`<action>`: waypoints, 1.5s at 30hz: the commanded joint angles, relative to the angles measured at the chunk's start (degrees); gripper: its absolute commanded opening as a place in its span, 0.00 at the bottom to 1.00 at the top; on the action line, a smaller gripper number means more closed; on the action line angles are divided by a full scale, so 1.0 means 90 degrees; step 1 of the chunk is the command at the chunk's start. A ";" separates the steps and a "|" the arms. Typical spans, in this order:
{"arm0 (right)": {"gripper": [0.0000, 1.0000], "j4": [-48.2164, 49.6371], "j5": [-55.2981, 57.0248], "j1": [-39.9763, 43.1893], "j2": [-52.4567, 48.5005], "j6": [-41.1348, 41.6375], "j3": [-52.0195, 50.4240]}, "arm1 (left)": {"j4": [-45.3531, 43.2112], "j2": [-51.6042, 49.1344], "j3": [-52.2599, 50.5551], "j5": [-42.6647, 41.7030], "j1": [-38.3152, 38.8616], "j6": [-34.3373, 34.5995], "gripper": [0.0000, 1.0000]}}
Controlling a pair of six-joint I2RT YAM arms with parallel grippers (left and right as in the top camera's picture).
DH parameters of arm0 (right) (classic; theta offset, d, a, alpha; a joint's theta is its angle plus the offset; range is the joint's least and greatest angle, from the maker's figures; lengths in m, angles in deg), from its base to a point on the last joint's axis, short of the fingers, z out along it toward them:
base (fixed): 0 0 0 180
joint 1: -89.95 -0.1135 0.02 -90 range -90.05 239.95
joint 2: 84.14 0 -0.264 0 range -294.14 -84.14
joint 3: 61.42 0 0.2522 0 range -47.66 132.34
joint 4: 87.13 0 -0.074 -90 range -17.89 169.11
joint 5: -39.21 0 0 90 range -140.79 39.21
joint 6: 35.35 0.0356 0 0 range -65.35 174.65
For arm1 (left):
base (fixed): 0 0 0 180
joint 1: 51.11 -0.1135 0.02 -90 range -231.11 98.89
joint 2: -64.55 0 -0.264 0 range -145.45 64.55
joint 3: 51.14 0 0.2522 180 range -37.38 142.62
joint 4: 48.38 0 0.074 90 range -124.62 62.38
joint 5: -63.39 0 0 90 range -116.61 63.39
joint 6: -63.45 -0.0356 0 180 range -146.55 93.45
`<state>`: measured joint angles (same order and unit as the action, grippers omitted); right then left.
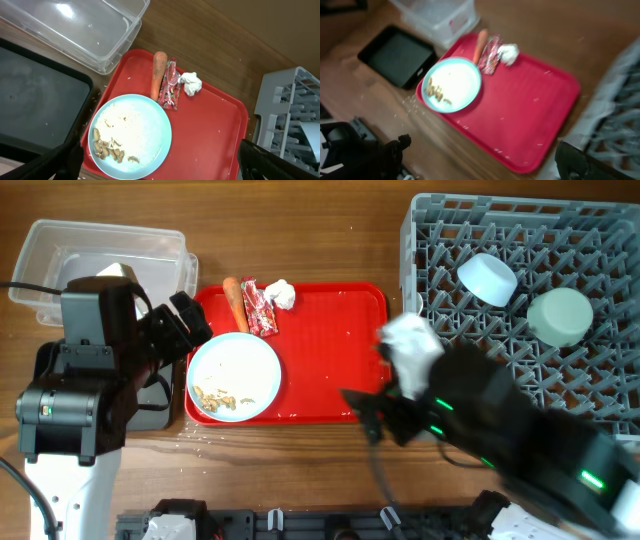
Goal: Sort waste into correct bins and load items into the dishwasher rack
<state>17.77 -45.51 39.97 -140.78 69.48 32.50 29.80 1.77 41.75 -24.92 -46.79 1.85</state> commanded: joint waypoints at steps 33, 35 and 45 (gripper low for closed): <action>1.00 0.7191 -0.1168 0.5649 0.6273 -0.1532 -0.8876 | -0.0012 -0.0002 0.0100 0.0085 -0.0036 0.0066 1.00; 1.00 0.6965 -0.0729 0.6130 0.6273 -0.1530 -0.8876 | -0.0012 -0.0002 0.0100 0.0085 -0.0034 0.0066 1.00; 1.00 0.6856 -0.0731 0.8126 0.6273 -0.1530 -0.8876 | -0.0012 -0.0002 0.0100 0.0085 -0.0034 0.0066 1.00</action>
<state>79.36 -53.05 111.16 -85.13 54.84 -47.26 29.74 1.73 41.78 -24.92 -46.79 1.88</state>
